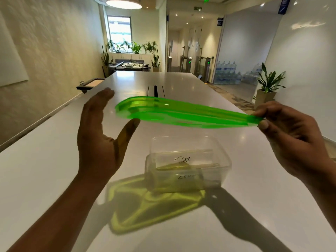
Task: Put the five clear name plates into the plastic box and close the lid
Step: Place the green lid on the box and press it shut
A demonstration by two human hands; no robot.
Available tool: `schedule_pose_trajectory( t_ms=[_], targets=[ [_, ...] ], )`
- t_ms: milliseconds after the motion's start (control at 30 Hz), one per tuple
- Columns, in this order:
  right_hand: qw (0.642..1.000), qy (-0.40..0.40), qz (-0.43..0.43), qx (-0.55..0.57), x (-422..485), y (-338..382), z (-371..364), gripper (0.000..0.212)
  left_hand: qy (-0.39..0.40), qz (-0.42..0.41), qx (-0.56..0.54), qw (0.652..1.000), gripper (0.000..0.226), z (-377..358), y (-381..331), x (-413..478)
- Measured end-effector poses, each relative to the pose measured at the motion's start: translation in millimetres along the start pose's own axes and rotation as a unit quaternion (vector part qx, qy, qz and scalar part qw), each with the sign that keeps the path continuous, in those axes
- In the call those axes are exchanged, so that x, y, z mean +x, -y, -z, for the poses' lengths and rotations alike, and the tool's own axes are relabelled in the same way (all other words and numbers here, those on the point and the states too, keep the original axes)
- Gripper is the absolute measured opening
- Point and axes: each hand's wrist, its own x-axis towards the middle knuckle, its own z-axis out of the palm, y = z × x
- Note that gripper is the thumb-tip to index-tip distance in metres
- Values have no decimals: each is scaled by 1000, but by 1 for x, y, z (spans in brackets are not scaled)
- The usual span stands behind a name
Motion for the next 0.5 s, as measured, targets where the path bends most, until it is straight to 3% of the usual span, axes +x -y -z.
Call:
schedule_pose_trajectory(
  t_ms=[67, 133, 267, 433, 500],
  targets=[
    [999, -18, -17, 22, 4, 0, 0, 14, 25, 19, -31, 999, 36, -1, 2, 3],
    [997, -55, -32, 42, 8, 0, -1, 22, 41, 102, -128, 986, 18, -5, 0, 3],
    [980, -150, -102, 85, 10, -14, -9, 29, 28, 276, -307, 910, 10, -19, -9, -5],
    [940, -230, -246, 49, -11, -55, -19, 42, 46, 393, -347, 850, 11, -39, -16, -31],
    [924, -263, -273, 45, -19, -66, -19, 37, 51, 451, -359, 815, 9, -45, -18, -40]
  ],
)
